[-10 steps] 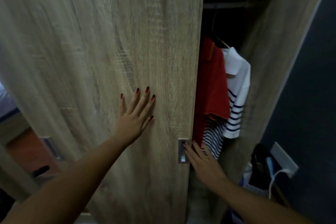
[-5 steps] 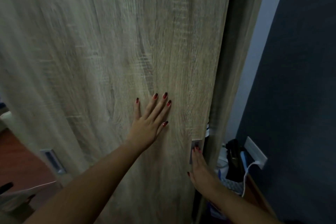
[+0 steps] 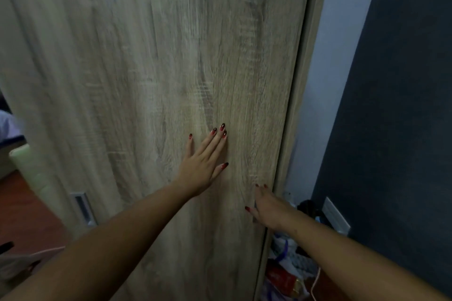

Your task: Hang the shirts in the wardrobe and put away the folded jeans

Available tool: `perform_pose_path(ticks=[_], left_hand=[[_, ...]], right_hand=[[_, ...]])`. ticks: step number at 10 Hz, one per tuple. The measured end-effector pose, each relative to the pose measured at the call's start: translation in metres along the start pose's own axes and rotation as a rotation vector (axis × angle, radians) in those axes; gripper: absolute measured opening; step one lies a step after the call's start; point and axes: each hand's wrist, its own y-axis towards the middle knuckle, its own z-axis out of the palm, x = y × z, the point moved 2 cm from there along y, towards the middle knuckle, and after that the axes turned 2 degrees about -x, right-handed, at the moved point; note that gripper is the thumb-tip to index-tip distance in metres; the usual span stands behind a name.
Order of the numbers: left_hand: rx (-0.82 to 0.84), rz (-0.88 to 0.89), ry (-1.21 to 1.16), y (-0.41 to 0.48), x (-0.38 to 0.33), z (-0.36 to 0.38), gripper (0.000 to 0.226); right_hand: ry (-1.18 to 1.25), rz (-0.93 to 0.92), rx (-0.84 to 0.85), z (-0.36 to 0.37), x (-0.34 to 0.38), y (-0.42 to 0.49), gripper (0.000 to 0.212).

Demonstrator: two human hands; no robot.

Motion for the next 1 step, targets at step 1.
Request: perform_pose_path(ticks=[1], left_hand=[[0.045,-0.142,-0.138,0.0062,0.0190,-0.0409,0.071]], right_hand=[[-0.011,-0.020,-0.083,-0.0622,0.0394,0.0100,0.077]])
